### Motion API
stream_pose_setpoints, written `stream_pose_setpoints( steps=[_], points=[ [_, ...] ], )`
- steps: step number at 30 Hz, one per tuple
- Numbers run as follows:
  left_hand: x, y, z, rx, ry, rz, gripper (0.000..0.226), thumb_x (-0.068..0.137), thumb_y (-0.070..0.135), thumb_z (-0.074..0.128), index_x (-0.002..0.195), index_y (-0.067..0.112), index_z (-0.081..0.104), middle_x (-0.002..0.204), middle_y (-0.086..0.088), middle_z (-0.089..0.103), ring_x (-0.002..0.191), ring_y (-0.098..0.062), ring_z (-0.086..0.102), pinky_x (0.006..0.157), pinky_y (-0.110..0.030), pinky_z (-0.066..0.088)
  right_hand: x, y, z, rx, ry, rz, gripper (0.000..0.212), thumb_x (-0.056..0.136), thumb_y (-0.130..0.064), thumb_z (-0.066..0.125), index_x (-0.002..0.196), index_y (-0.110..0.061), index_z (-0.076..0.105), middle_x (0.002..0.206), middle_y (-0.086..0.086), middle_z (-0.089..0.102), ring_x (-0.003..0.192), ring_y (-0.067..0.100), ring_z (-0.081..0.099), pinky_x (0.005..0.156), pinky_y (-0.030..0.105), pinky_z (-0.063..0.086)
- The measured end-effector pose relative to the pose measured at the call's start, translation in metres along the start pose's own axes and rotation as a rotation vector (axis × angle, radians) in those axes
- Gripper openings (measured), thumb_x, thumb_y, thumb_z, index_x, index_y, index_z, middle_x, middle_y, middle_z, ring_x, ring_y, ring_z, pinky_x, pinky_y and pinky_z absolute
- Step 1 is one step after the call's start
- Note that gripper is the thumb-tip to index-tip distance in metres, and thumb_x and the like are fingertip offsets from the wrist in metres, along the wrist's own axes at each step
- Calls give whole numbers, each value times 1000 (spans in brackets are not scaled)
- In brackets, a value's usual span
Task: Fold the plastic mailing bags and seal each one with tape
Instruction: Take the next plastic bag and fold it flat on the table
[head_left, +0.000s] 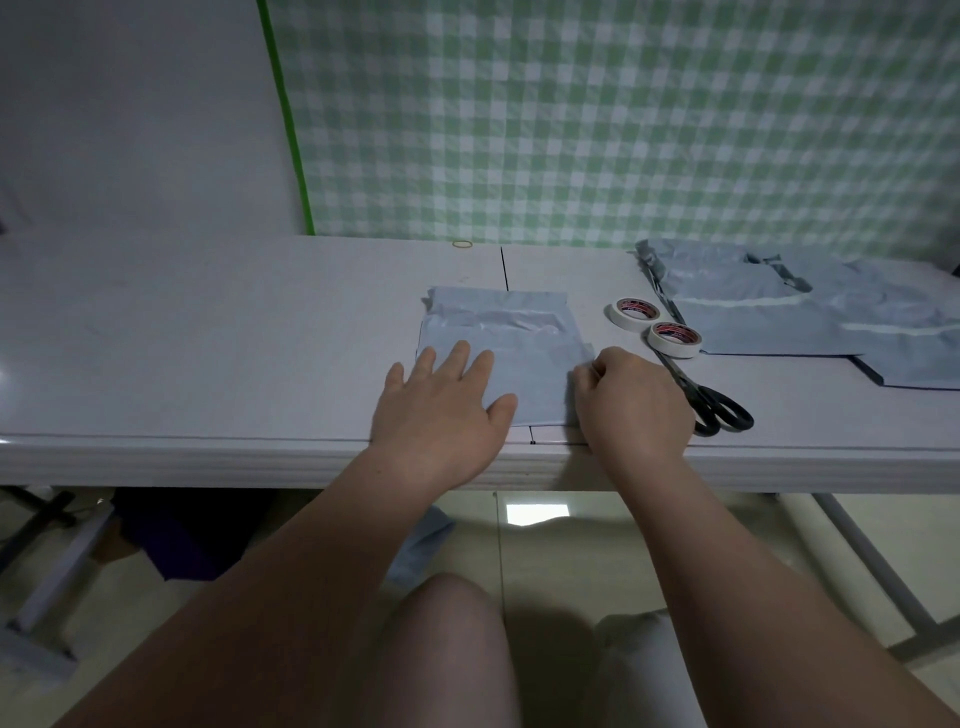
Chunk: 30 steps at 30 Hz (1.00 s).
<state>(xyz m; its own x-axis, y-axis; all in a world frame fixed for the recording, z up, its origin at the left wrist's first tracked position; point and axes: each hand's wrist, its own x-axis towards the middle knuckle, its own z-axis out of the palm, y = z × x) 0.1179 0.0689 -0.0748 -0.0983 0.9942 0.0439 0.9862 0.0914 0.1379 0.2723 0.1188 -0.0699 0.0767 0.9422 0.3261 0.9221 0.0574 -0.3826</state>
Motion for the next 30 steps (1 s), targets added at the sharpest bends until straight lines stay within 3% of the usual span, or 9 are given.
stream_pose_setpoints(
  steps=[12, 15, 19, 22, 25, 28, 30],
  points=[
    [0, -1, -1, -20, -17, -7, 60, 97, 57, 11, 151, 34, 2, 161, 8, -4, 147, -25, -4, 117, -47, -3, 0, -1, -4, 0, -11, 10, 26, 95, -29, 41, 93, -12, 61, 92, 9, 64, 72, 23, 43, 59, 29, 30],
    [0, 0, -1, -15, -17, -12, 60, 96, 58, 11, 151, 35, 2, 161, 7, -3, 147, -27, -4, 117, -48, -2, -3, -6, -6, -17, 41, 0, 22, 95, -27, 43, 100, -12, 58, 96, 10, 63, 79, 27, 50, 61, 31, 34],
    [0, 1, -3, -11, -26, -18, 62, 95, 60, 16, 151, 36, 1, 161, 7, -4, 147, -31, -5, 118, -49, -1, -12, -22, -2, 49, 209, -286, 30, 88, -23, 54, 115, -10, 62, 109, 14, 65, 103, 34, 55, 79, 40, 42],
    [-2, 3, -7, 28, -54, -9, 69, 94, 55, 29, 151, 34, -2, 160, 8, -6, 146, -31, -7, 118, -50, 0, -21, -46, -2, 297, -172, -490, 44, 95, -37, 33, 124, -14, 57, 124, 7, 61, 117, 25, 51, 103, 41, 34],
    [-4, 4, -9, 67, -69, -11, 70, 96, 51, 31, 150, 33, -8, 160, 9, -8, 146, -29, -10, 118, -48, -2, -22, -50, 6, 265, -464, -515, 50, 101, -41, 16, 141, -22, 39, 147, 2, 39, 138, 20, 30, 115, 44, 15],
    [-2, 5, -7, 28, -70, -30, 68, 93, 58, 26, 150, 38, -6, 160, 10, -10, 147, -28, -9, 117, -50, -3, -16, -39, 9, 65, -457, -534, 71, 88, -53, 0, 140, -21, 36, 146, 0, 36, 138, 21, 27, 109, 41, 19],
    [0, 4, -4, -2, -45, -43, 65, 93, 59, 21, 150, 39, -3, 160, 9, -7, 147, -28, -7, 117, -51, -3, -11, -31, 10, -66, -431, -539, 65, 92, -48, 4, 142, -18, 33, 148, 3, 32, 139, 22, 23, 108, 40, 20]
  ],
)
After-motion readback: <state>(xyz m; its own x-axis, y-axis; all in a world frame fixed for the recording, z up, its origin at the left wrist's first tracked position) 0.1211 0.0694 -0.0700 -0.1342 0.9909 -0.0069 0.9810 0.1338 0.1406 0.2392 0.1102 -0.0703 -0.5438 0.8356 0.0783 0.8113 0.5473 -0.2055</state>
